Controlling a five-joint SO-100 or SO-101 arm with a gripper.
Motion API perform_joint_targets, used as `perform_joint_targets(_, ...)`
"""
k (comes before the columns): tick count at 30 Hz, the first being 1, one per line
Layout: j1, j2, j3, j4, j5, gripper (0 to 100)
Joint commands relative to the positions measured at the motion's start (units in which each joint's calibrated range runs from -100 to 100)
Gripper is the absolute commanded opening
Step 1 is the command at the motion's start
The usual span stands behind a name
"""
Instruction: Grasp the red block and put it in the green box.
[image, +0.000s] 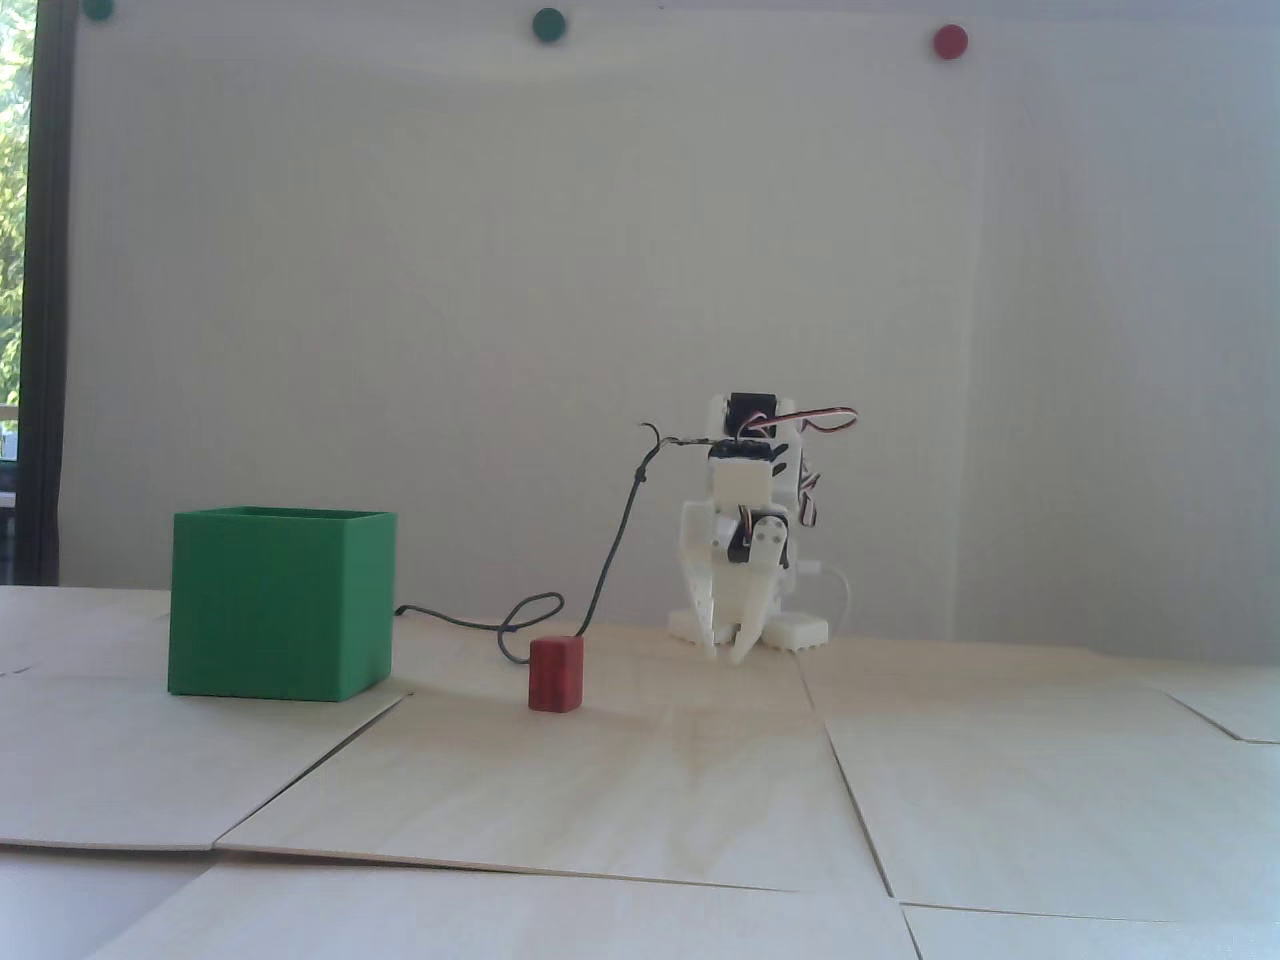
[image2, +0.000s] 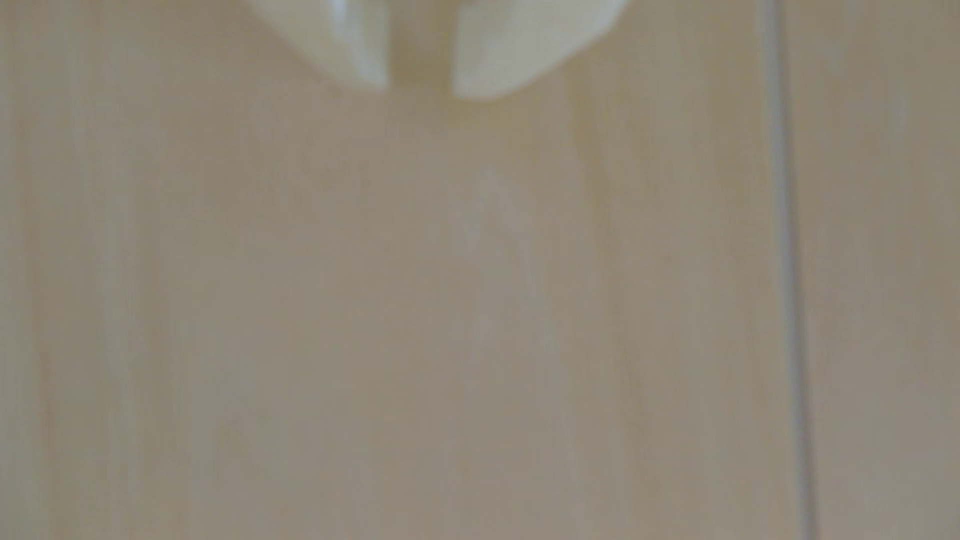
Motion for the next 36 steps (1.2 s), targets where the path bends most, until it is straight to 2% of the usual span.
perform_joint_targets(1, 1.26, -1.31, -2.91, -2.45, 0.11, 3)
perform_joint_targets(7, 1.66, -0.2, -22.61, -3.71, -0.05, 3)
perform_joint_targets(10, 1.58, 4.3, -27.22, -9.45, -2.49, 3)
perform_joint_targets(15, 1.66, 27.83, -39.56, -22.6, -7.96, 3)
perform_joint_targets(18, 2.39, 45.75, -53.93, -22.43, -10.51, 3)
perform_joint_targets(20, 4.56, 61.3, -69.63, -18.47, -11.92, 3)
perform_joint_targets(25, 6.65, 84.99, -97.76, -5.06, -11.97, 3)
perform_joint_targets(31, 6.73, 103.07, -119.86, 8.51, -12.07, 3)
perform_joint_targets(36, 6.73, 114.44, -133.08, 11.72, -14.26, 3)
